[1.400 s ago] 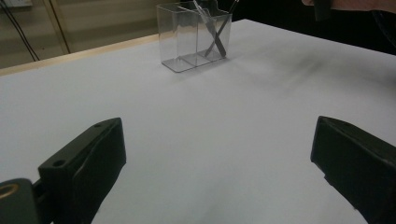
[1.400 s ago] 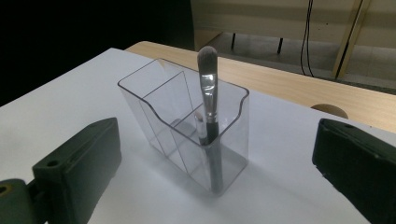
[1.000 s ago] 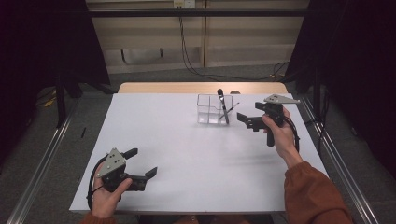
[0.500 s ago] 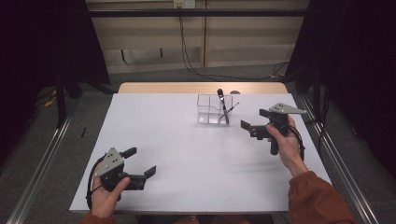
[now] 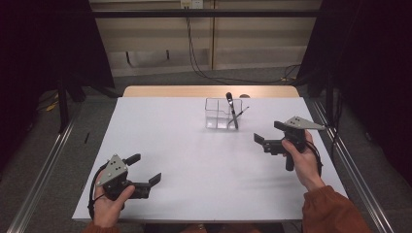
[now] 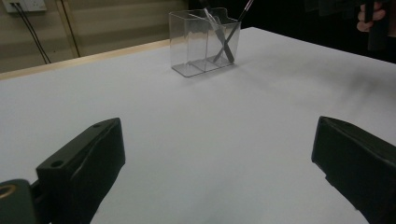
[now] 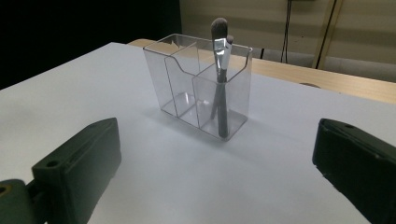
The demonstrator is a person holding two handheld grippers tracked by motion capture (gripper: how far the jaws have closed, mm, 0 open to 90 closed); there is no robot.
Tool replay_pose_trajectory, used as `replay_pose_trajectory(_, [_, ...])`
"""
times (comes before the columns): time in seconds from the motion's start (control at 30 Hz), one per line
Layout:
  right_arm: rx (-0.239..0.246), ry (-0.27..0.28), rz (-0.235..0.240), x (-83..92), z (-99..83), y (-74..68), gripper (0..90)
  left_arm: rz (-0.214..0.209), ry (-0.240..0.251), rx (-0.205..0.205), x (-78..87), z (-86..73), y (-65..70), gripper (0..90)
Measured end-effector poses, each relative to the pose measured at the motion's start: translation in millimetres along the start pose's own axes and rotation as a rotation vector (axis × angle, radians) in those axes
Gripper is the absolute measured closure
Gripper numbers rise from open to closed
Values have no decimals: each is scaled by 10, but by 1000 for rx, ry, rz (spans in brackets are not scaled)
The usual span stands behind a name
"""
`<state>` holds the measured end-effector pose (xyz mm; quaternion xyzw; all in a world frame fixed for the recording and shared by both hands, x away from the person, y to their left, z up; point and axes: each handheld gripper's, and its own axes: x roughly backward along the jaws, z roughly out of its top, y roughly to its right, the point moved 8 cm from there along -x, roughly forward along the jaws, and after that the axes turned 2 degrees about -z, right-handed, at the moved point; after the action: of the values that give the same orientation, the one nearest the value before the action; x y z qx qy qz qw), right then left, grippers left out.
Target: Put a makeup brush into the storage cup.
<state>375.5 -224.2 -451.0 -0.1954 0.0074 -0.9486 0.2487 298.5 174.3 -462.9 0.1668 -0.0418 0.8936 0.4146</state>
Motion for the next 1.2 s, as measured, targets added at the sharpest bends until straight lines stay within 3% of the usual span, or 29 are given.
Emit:
replay_pose_trajectory(0.77, [-16, 8, -33, 405, -311, 5, 11, 24, 10, 2, 64, -6, 0, 30])
replay_pose_trajectory(1.07, [-25, 54, -50, 604, -437, -19, 3, 35, 26, 18, 72, -7, -10, 31])
replay_pose_trajectory(1.2, [-34, 57, -59, 677, -511, -8, 3, 50, 36, 46, 70, -4, -28, 33])
